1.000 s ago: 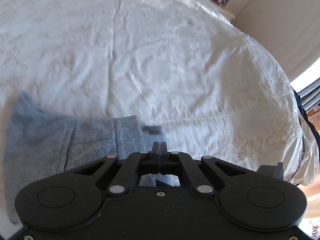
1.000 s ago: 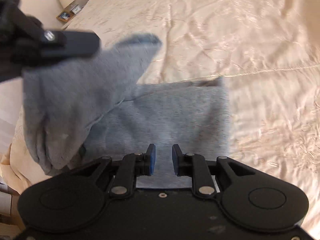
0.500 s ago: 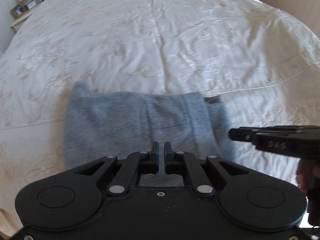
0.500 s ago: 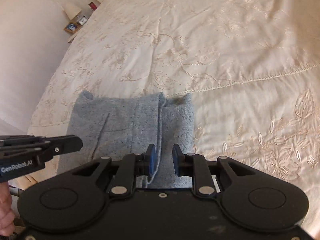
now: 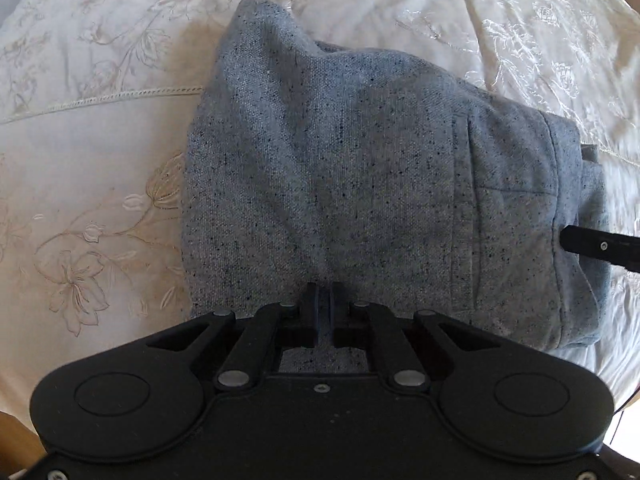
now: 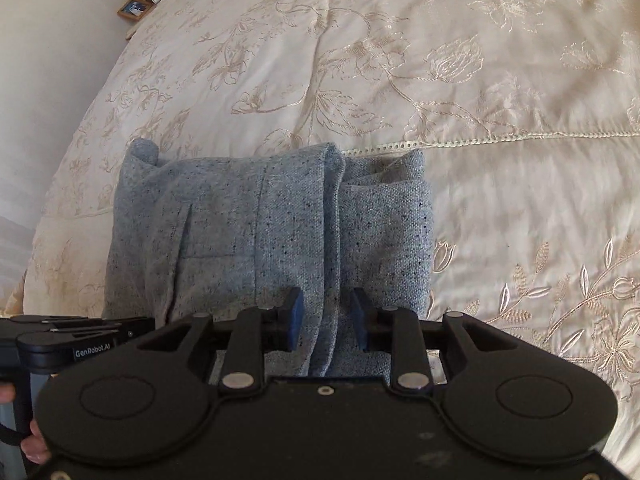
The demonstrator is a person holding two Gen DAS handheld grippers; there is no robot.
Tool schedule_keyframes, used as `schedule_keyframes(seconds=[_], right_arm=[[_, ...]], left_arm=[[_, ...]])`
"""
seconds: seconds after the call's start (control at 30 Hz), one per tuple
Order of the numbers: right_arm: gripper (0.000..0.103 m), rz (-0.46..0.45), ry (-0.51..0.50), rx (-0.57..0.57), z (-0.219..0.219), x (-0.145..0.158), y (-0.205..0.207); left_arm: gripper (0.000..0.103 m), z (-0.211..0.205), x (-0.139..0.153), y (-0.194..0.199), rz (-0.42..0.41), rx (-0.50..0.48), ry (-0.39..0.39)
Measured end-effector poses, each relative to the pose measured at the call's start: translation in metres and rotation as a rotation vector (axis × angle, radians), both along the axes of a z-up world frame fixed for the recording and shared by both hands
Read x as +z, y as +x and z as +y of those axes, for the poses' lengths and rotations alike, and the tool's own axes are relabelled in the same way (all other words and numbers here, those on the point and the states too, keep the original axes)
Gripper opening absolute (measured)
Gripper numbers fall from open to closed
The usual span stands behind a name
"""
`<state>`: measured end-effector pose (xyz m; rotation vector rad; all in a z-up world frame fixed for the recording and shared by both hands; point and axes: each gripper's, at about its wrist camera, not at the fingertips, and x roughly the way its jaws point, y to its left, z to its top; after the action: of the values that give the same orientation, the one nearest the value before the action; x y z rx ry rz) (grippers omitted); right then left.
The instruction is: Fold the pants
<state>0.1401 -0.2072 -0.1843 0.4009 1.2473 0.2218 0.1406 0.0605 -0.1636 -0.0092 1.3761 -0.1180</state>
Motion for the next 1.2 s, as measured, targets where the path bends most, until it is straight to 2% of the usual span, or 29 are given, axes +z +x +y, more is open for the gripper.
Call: schedule_keyframes(seconds=[0.2,0.3,0.37,0.43,0.47,0.6,0.73,0.8,0.87,0.97,1.03,1.1,1.2], right_arm=[[0.034,0.038,0.056,-0.053,0.003,-0.010,0.006],[0.034,0.070,0.086,-0.094,0.002,-0.018,0.009],[0.034,0.077,0.100,-0.112,0.001,-0.021,0.009],[0.025,0.067,0.095,-0.101,0.003,-0.021,0.008],[0.015,0.058,0.091,-0.084,0.005,-0.019,0.007],[0.010,-0.035,-0.006,-0.016,0.024,0.009,-0.001],[0.008,-0.162,-0.048,0.009,0.027,0.054,-0.017],[0.008,-0.189,-0.047,-0.006,0.019,0.070,-0.024],[0.008,-0.196,-0.108,-0.016,0.011,0.077,-0.031],[0.008,-0.143,-0.166,-0.017,-0.001,0.062,-0.032],[0.009,-0.132,-0.154,-0.002,-0.005,0.043,-0.029],[0.009,-0.109,-0.166,0.019,-0.004,0.028,-0.025],[0.010,-0.076,-0.148,0.006,-0.008,0.014,-0.023]], left_arm=[[0.012,0.017,0.016,0.000,-0.013,0.019,-0.062],[0.012,0.021,0.028,-0.008,-0.058,-0.003,-0.033],[0.012,0.022,0.035,-0.014,-0.093,-0.025,0.017],[0.012,0.024,0.039,-0.018,-0.119,-0.037,0.058],[0.012,0.027,0.042,-0.019,-0.131,-0.037,0.074],[0.012,0.041,0.046,-0.019,-0.150,-0.011,0.100],[0.012,0.049,0.056,-0.015,-0.175,0.024,0.099],[0.012,0.048,0.063,-0.011,-0.196,0.030,0.091],[0.012,0.041,0.063,-0.004,-0.209,0.026,0.077],[0.013,0.025,0.055,0.006,-0.210,0.002,0.061],[0.020,0.013,0.040,0.010,-0.187,-0.028,0.074],[0.020,0.003,0.022,0.012,-0.148,-0.063,0.132],[0.020,-0.007,-0.006,0.011,-0.064,-0.147,0.270]])
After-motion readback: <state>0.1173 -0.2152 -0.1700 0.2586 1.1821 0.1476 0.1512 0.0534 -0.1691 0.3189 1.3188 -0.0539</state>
